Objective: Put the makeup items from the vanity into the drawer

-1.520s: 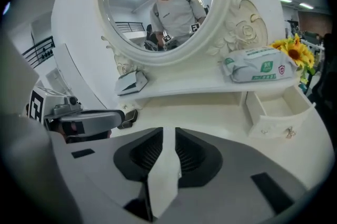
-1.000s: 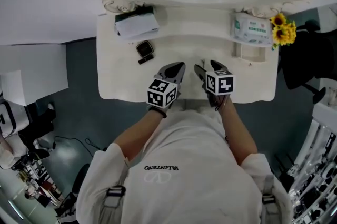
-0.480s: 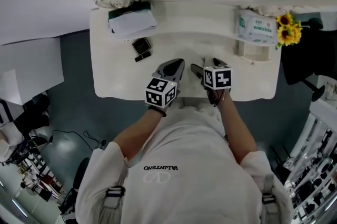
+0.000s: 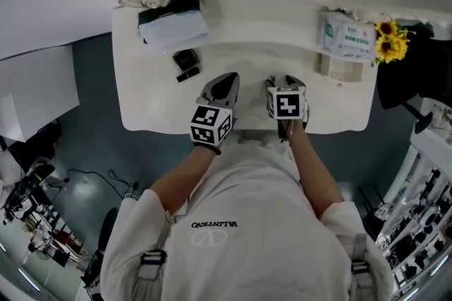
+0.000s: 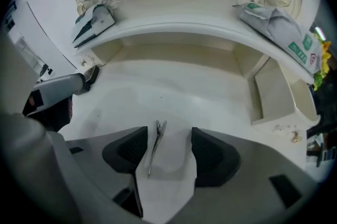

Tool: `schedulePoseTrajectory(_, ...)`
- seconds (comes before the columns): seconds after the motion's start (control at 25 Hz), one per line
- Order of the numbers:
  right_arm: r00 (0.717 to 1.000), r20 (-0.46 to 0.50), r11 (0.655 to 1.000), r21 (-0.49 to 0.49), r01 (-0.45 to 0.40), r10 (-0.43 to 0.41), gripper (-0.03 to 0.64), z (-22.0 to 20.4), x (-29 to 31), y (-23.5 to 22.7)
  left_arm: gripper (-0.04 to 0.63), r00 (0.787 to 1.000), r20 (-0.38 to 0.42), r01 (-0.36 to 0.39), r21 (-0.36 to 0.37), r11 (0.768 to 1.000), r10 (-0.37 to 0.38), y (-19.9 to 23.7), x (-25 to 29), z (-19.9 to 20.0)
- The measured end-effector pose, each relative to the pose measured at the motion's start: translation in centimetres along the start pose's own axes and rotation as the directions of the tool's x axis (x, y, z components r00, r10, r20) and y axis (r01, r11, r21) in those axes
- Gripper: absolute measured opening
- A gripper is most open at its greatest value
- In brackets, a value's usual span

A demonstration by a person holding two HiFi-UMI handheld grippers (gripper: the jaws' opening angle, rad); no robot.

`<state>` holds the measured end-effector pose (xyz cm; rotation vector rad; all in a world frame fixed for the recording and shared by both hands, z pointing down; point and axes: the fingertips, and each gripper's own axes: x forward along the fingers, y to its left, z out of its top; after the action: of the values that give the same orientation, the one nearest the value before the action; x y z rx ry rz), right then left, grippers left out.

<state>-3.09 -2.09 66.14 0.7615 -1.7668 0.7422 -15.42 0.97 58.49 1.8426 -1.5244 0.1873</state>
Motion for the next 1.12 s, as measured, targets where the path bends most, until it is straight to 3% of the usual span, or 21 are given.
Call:
schedulePoseTrajectory(0.24, 0.999, -0.01, 0.999, 0.026, 0.043, -0.043, 0.273, -0.39, 0.09, -0.29, 0.0, 1.0, 0.001, -0.005, 0.003, 1.0, 0.005, 0.41, 0.29, 0.18)
schedulePoseTrajectory(0.72, 0.999, 0.01, 0.999, 0.029, 0.038, -0.039, 0.236, -0.27, -0.05, -0.23, 0.0, 1.0, -0.006, -0.001, 0.032, 0.999, 0.001, 0.4, 0.23, 0.27)
schedulePoseTrajectory(0.96, 0.999, 0.004, 0.999, 0.024, 0.046, -0.046, 0.172, -0.44, -0.15, -0.37, 0.0, 1.0, -0.004, -0.007, 0.048, 0.999, 0.007, 0.36, 0.03, 0.23)
schedulePoseTrajectory(1.0, 0.999, 0.004, 0.998, 0.026, 0.052, -0.052, 0.141, -0.44, -0.15, -0.4, 0.0, 1.0, -0.003, -0.008, 0.049, 0.999, 0.009, 0.38, -0.03, 0.2)
schedulePoseTrajectory(1.04, 0.998, 0.008, 0.998, 0.025, 0.062, -0.062, 0.055, -0.4, -0.16, -0.45, 0.0, 1.0, -0.003, -0.01, 0.049, 0.999, 0.01, 0.4, -0.11, 0.16)
schedulePoseTrajectory(1.12, 0.997, 0.021, 0.997, 0.008, 0.079, -0.08, 0.051, -0.29, -0.11, -0.43, 0.0, 1.0, -0.006, -0.011, 0.051, 0.999, 0.012, 0.44, -0.27, 0.01)
